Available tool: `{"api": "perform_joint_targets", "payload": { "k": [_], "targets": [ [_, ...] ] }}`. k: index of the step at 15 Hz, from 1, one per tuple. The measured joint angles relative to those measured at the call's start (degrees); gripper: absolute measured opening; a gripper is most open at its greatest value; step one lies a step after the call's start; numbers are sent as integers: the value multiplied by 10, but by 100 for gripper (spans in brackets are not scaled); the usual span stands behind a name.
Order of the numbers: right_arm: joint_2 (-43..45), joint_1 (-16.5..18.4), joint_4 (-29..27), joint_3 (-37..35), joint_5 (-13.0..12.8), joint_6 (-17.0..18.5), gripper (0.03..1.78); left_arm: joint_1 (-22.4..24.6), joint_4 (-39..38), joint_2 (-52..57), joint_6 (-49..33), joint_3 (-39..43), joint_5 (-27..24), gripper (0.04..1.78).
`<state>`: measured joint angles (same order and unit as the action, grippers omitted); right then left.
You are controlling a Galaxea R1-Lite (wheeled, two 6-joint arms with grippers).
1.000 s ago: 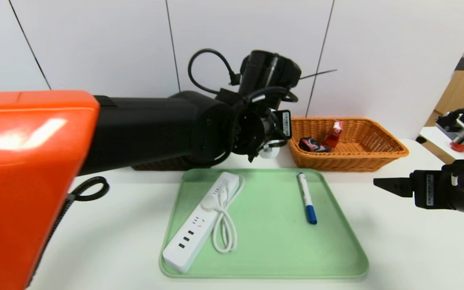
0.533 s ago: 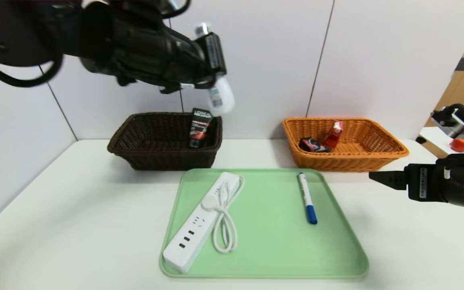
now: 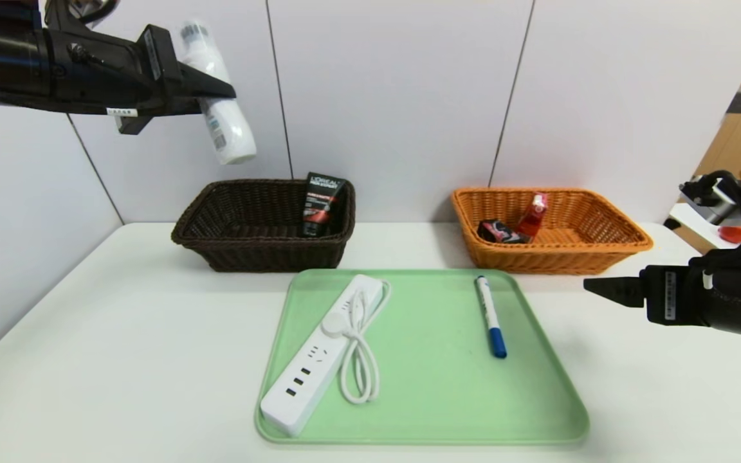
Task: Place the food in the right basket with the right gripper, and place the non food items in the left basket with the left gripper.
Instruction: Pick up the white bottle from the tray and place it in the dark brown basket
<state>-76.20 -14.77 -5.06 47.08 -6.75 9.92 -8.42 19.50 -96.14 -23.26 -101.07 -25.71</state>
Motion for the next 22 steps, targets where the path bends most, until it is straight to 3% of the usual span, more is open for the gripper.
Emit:
{"api": "perform_joint_targets", "payload": {
  "k": [4, 6, 12, 22],
  "targets": [
    [-4, 0, 0, 2, 1, 0, 170, 39, -60, -28, 52, 39, 0, 54],
    [-5, 0, 0, 0, 1, 0, 170, 48, -65, -48, 84, 46, 26, 54],
    [-11, 0, 0, -1, 1, 0, 171, 48, -96, -117, 104, 50, 130, 54],
    [-16, -2, 0, -2, 1, 0, 171, 45, -194, -197, 119, 68, 168, 54]
  ]
}}
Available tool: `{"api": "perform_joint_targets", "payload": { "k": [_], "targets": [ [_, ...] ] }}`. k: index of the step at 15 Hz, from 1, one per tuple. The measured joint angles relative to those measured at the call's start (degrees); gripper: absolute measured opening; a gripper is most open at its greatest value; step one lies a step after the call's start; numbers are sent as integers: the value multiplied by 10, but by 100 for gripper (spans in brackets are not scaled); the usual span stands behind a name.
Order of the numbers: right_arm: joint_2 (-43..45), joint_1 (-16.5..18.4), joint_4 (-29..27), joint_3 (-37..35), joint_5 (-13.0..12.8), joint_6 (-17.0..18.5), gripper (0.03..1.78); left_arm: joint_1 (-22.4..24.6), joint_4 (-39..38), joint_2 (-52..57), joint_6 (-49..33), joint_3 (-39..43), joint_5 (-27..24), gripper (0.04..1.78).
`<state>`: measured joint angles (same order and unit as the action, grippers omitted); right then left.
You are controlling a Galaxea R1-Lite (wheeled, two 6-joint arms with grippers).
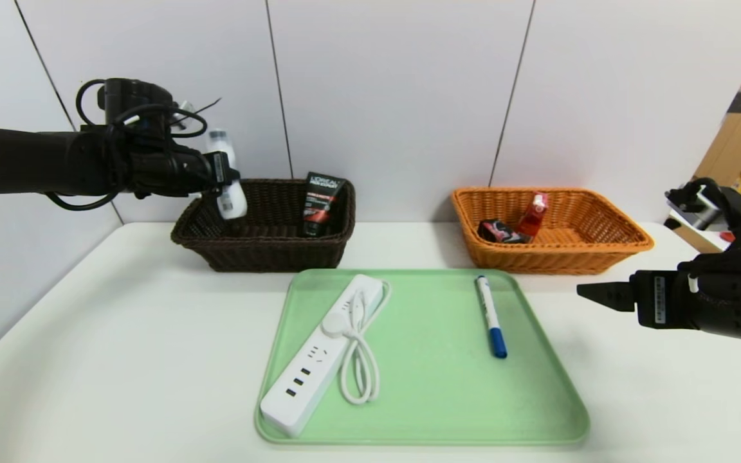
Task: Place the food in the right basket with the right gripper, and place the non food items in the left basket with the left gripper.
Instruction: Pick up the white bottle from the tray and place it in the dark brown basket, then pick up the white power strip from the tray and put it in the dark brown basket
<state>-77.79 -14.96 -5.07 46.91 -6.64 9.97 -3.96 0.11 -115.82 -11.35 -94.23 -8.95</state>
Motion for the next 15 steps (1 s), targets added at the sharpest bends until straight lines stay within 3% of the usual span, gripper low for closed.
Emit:
{"api": "perform_joint_targets", "payload": {
  "k": [2, 6, 11, 15],
  "targets": [
    [0, 0, 0, 0, 0, -1, 171, 0, -1, -5, -2, 4, 0, 56],
    [1, 0, 0, -1, 0, -1, 171, 0, -2, -9, -3, 1, 0, 102],
    [5, 0, -1, -1, -1, 0, 171, -2, -17, 14, -3, -6, -1, 135],
    [6, 0, -1, -2, -1, 1, 171, -67, 113, 103, -1, -41, 12, 149]
  ]
}}
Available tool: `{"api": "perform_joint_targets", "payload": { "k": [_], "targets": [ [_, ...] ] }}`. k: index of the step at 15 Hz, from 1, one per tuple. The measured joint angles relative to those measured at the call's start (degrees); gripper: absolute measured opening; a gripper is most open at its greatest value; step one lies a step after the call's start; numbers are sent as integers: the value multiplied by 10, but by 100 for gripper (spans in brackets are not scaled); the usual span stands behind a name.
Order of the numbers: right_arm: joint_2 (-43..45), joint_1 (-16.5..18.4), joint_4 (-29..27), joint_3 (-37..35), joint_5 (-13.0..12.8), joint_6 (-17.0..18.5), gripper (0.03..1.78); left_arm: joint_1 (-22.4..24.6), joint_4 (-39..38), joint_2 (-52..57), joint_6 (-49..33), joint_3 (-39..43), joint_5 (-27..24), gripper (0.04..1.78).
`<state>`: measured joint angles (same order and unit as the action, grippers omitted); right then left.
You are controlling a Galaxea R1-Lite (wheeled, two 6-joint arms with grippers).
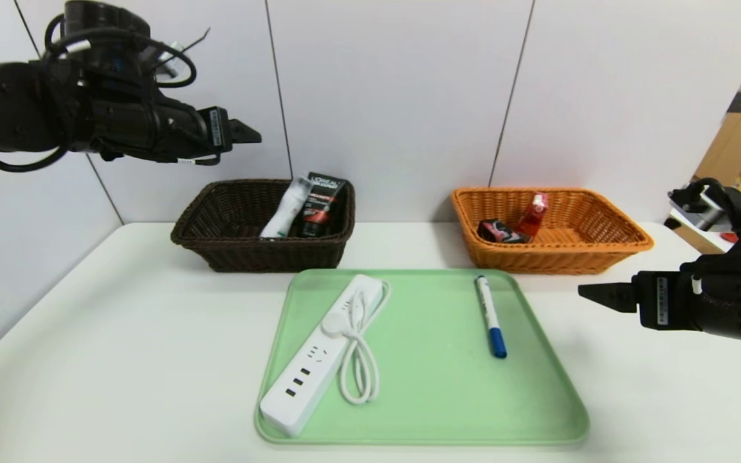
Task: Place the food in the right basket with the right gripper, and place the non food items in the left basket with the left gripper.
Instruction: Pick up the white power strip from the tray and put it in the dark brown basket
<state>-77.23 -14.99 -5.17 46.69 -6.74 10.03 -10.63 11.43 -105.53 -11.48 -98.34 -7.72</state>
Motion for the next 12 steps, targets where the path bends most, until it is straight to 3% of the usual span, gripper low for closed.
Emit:
{"api": "perform_joint_targets", "payload": {
  "k": [3, 7, 10, 12],
  "targets": [
    [2, 0, 0, 0, -1, 1, 171, -87, 81, 53, -19, -10, 5, 156],
    [9, 2, 0, -5, -1, 3, 171, -206, 245, 78, -187, -27, 2, 162],
    [13, 2, 0, -9, -2, 1, 171, -248, 342, 73, -300, -29, -42, 164],
    [13, 2, 0, -6, -3, 1, 171, -263, 387, 69, -323, -19, -66, 166]
  ]
}}
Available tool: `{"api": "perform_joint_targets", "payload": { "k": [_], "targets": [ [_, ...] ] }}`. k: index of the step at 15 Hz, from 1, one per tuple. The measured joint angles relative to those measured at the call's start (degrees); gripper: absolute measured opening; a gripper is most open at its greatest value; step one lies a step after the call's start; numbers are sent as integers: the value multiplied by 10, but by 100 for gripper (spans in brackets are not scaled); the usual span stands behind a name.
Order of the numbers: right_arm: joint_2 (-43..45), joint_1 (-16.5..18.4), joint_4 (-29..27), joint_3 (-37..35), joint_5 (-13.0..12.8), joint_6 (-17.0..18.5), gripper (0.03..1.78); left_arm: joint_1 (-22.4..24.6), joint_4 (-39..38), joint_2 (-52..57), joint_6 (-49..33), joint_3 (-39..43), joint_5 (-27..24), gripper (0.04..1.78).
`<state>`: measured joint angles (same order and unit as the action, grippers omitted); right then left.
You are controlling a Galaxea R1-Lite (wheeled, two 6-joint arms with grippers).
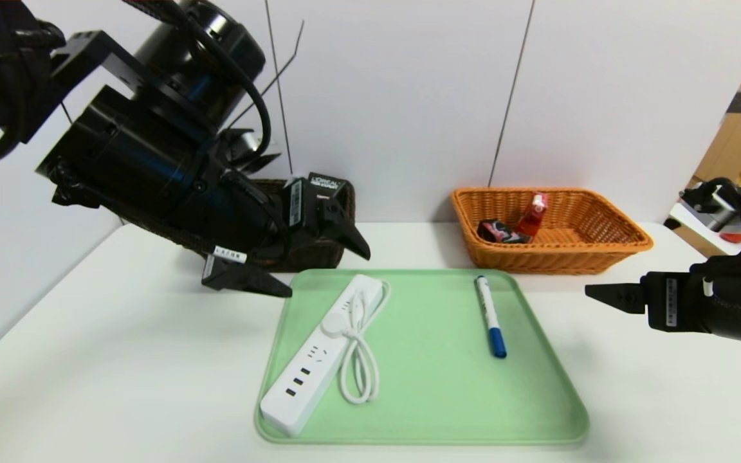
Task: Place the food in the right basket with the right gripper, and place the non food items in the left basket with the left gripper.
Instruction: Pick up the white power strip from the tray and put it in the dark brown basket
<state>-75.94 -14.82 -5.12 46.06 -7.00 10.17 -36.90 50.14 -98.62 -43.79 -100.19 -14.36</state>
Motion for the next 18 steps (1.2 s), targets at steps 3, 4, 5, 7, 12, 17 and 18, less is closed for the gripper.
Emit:
{"api": "perform_joint_targets", "payload": {
  "k": [3, 4, 5, 7, 12, 17, 18],
  "targets": [
    [-1, 0, 0, 2, 0, -1, 171, -22, -2, -10, -36, 30, -4, 167],
    [-2, 0, 0, 2, -1, -1, 171, -29, -19, -15, -54, 44, -5, 167],
    [-2, 0, 0, 2, -1, -1, 171, -33, -43, -20, -63, 63, -5, 167],
    [-2, 0, 0, 2, -1, -1, 171, -42, -115, -25, -69, 122, -5, 168],
    [-7, 1, 0, 0, -2, 0, 171, -70, -247, -34, -100, 194, -5, 169],
    [-17, 1, 2, 2, -2, 0, 171, -84, -276, -59, -103, 218, 7, 169],
    [-19, 1, 2, 2, -1, 0, 171, -85, -276, -65, -103, 220, 9, 169]
  ]
}}
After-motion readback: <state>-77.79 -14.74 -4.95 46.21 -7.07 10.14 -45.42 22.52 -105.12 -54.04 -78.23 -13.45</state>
